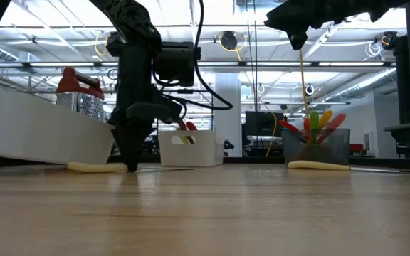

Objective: Pick & Place Kitchen Items
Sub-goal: Put the yellow knife into the bottom white bin

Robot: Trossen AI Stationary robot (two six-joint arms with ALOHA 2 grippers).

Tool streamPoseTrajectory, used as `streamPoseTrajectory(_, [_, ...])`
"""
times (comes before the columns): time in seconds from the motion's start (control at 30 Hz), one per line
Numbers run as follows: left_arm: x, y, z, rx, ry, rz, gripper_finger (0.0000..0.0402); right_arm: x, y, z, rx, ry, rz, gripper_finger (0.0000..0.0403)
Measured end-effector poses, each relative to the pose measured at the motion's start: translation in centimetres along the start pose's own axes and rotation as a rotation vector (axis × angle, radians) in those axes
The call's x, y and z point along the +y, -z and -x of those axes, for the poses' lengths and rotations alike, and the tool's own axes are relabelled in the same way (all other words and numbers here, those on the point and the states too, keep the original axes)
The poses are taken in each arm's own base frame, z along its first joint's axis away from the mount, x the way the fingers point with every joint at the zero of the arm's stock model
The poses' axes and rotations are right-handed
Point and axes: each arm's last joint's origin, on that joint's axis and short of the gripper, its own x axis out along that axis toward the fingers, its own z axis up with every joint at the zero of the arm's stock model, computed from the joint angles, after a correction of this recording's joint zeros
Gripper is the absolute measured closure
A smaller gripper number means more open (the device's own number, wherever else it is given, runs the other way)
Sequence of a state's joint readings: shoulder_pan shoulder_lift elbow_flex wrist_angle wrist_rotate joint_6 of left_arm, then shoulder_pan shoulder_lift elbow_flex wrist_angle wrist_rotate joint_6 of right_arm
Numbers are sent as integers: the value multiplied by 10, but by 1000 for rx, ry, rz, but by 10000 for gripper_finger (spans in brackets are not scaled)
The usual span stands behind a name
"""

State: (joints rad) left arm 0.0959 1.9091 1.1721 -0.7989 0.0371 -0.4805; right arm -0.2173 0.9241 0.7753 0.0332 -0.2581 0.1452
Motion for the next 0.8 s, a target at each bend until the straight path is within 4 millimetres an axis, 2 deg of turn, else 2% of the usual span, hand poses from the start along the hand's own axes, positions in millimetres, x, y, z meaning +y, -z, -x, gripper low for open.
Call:
streamPoseTrajectory(0.07, [-1, -2, 2, -5, 0, 0, 384, 0, 0, 0, 0, 0, 0, 335])
streamPoseTrajectory(0.33, [-4, -12, 15, -16, 8, 31, 375, 0, 0, 0, 0, 2, 0, 335])
streamPoseTrajectory(0.6, [-10, -22, 36, -39, 29, 41, 384, 0, 0, 0, -1, 3, 0, 335])
streamPoseTrajectory(0.8, [-14, -24, 56, 38, 97, 80, 384, 0, 0, 0, -1, 3, 0, 335])
